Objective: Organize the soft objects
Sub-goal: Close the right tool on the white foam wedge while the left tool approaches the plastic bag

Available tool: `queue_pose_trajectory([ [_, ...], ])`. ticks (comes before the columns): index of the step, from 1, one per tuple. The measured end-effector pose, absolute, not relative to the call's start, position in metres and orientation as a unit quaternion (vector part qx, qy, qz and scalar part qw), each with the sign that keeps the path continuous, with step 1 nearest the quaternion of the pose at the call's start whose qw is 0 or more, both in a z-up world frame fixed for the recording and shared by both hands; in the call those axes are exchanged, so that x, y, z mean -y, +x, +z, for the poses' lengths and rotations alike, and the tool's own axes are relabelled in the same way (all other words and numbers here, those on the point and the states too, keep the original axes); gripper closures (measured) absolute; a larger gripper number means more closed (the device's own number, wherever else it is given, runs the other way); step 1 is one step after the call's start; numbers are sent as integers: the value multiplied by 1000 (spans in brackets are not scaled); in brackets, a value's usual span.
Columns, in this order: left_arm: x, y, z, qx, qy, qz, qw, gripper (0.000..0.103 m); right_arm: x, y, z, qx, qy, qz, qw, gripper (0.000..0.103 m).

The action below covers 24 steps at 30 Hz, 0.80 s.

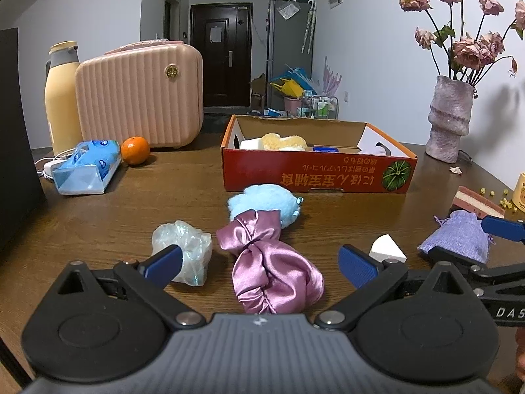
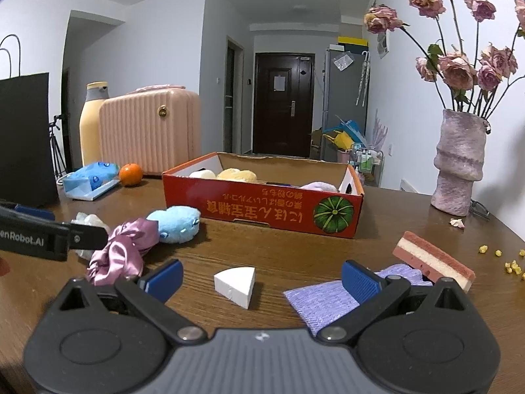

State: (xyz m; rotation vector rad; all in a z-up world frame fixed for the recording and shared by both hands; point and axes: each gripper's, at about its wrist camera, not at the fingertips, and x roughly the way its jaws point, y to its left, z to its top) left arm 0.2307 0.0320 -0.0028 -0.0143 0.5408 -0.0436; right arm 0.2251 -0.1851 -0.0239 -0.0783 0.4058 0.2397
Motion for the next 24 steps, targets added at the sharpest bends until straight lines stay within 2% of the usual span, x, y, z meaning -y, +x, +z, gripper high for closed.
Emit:
queue_pose_trajectory([
  [6,-38,234,-3,-270,-10,-22,963,0,172,236,-35,-226,-58,137,963,3],
  [12,-47,235,-4,-269,-11,-12,963,0,155,256,-47,-260,-73,143,952,14],
  [17,-55,236,-3,-268,-15,-7,963,0,152,281,-54,-292,-60,136,945,30],
  [21,-58,237,-3,-269,-16,-7,963,0,148,297,-59,-311,-47,138,939,36],
  [24,-62,238,-4,-271,-19,-5,963,0,143,305,-62,-319,-47,141,936,52],
])
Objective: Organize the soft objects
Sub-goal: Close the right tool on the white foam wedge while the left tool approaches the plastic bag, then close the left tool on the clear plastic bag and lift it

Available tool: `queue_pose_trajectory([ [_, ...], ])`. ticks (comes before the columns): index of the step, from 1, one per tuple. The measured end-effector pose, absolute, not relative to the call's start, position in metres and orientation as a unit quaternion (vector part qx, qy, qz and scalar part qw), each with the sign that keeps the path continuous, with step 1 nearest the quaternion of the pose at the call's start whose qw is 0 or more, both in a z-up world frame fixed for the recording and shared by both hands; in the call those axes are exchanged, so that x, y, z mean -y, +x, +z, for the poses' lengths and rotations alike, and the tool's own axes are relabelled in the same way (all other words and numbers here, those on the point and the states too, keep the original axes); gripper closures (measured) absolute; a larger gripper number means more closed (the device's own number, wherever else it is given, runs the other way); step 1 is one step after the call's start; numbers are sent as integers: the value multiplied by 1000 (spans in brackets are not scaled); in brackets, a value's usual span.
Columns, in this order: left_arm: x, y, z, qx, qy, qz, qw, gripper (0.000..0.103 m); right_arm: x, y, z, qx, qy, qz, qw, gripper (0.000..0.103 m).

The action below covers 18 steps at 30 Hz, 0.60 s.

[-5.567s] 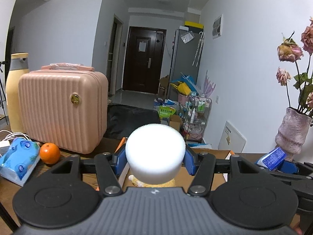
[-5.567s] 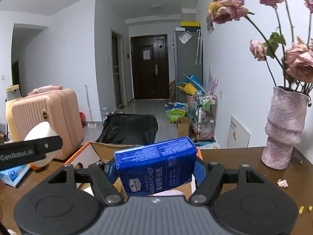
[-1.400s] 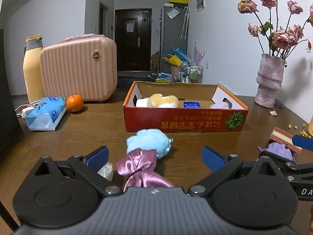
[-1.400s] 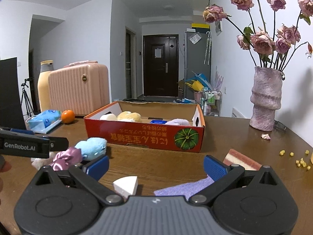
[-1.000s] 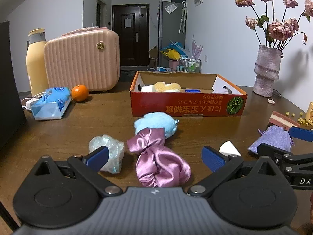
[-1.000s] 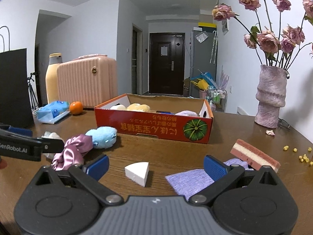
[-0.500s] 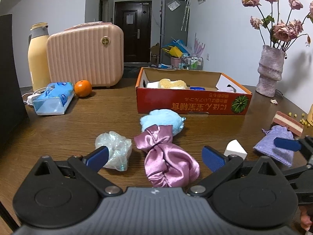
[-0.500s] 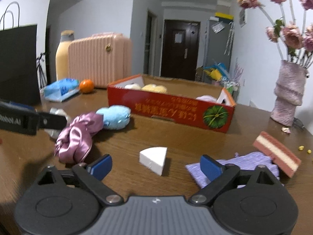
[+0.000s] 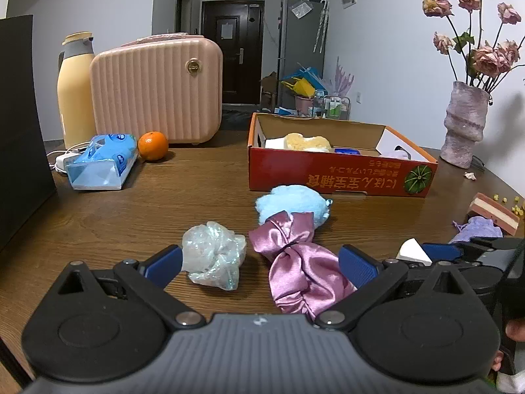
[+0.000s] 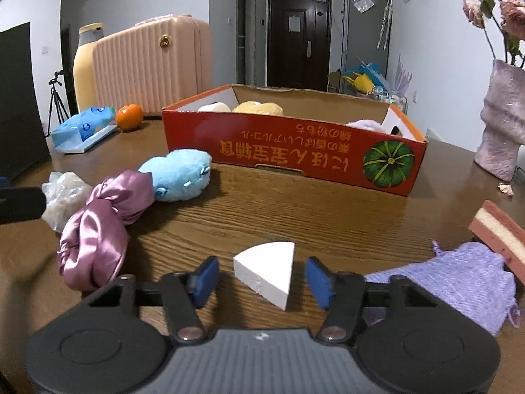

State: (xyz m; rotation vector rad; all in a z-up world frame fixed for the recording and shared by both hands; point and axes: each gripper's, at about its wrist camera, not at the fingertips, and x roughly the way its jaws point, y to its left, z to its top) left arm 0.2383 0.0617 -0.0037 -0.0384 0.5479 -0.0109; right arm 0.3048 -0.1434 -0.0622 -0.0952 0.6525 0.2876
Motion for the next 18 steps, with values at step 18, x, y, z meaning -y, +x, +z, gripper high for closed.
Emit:
queue_pose_trajectory([
  [18,-81,248,-6,-277,-27,13,960,0,148,289,-48,-265,-32,154,951,72],
])
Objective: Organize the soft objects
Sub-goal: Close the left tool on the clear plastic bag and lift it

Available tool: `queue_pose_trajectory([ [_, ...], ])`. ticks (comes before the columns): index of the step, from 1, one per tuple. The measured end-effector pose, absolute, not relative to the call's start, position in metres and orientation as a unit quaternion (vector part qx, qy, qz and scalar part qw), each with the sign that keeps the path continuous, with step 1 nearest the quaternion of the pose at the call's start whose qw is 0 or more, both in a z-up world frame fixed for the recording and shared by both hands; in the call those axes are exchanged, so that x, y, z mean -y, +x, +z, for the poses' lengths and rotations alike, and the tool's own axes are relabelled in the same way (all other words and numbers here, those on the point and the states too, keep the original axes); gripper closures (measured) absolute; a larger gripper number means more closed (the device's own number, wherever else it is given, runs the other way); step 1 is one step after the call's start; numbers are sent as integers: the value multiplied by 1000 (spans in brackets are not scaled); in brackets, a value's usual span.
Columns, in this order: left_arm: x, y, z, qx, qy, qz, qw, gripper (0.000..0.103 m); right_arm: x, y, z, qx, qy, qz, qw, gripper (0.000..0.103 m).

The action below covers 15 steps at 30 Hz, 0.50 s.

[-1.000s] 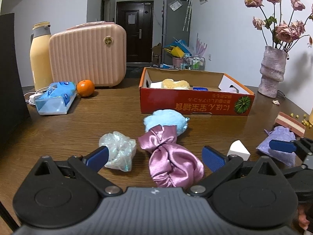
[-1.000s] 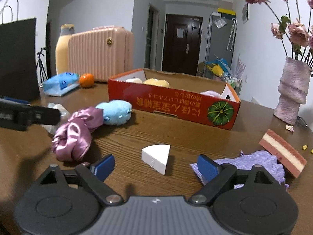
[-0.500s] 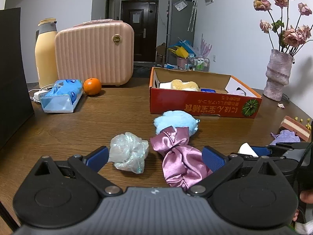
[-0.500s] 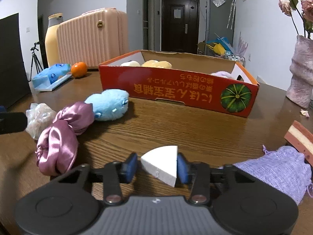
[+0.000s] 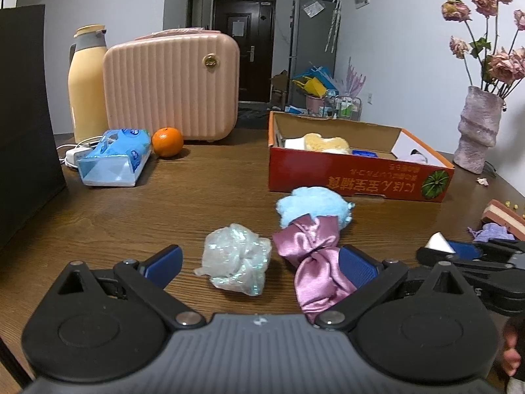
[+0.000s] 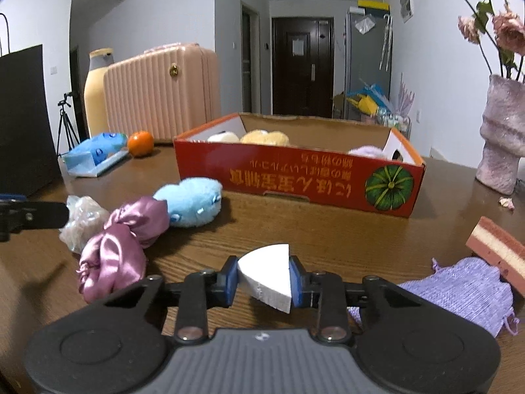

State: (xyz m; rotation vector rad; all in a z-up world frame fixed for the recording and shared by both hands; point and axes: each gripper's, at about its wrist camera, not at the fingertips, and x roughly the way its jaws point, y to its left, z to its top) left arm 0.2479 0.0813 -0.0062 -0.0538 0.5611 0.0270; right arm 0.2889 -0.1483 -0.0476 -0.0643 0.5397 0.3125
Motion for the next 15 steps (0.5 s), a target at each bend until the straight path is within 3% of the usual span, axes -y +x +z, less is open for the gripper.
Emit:
queue_pose_trajectory([
  [15,-107,286,-28,-314,-6,37,949,0,150,283,-43,-241,-31,149,959,72],
])
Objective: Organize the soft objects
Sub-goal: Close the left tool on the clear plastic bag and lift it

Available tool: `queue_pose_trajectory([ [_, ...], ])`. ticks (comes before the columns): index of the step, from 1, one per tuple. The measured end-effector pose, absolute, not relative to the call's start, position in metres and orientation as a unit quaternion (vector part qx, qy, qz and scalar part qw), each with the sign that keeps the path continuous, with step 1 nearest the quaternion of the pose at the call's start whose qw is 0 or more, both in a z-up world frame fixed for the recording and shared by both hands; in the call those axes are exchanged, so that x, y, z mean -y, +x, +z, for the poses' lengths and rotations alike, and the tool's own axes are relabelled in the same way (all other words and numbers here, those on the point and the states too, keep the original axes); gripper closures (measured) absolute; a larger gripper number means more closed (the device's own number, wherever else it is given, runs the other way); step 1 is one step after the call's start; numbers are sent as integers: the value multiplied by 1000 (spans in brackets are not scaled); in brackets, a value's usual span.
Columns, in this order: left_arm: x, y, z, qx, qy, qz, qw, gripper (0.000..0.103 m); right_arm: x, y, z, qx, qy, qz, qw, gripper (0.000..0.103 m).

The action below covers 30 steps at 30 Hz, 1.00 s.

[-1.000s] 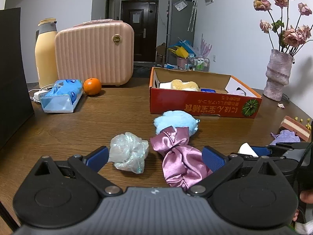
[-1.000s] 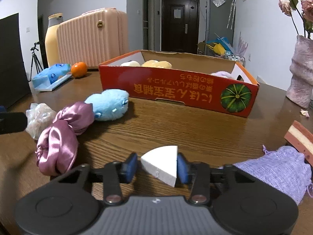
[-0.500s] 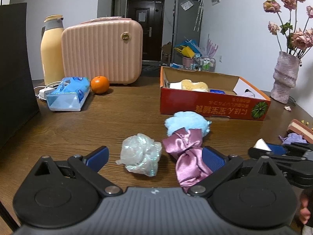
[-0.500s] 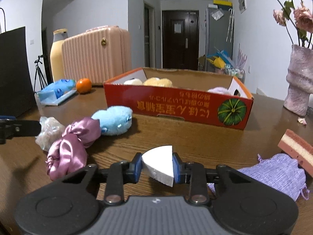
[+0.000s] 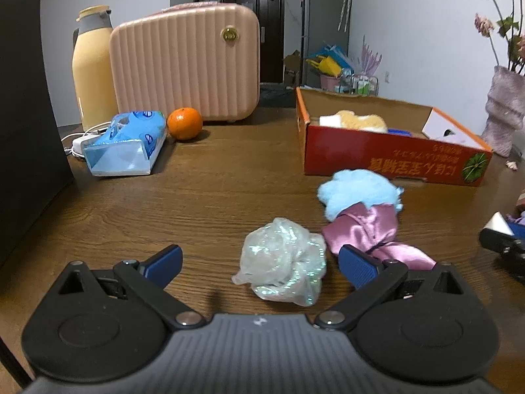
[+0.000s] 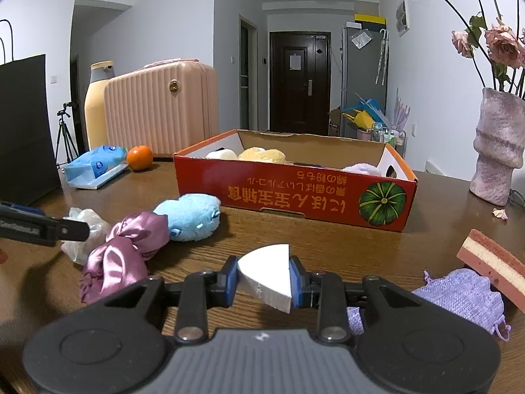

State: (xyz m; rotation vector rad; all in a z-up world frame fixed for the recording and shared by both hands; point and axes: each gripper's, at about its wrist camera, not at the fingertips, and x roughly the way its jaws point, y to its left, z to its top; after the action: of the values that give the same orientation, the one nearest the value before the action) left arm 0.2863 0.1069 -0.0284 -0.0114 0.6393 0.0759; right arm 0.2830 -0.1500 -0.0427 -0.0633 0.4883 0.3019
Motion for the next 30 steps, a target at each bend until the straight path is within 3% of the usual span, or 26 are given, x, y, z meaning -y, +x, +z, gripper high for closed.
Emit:
queue_pose_trajectory([
  [18,-104,318,-46,-325,39,37,944,2,149,284,-44,-244,-32,148,958,72],
  [24,-102,318,-48,-330,40,15,943,31,150,284,-44,-244,-32,149,958,72],
  [26,-101,318,-48,-331,42,10,943,47,150,284,-45,-243,-32,150,958,72],
  [30,-101,316,-47,-327,37,3,944,50,150,284,-44,-241,-32,151,958,72],
])
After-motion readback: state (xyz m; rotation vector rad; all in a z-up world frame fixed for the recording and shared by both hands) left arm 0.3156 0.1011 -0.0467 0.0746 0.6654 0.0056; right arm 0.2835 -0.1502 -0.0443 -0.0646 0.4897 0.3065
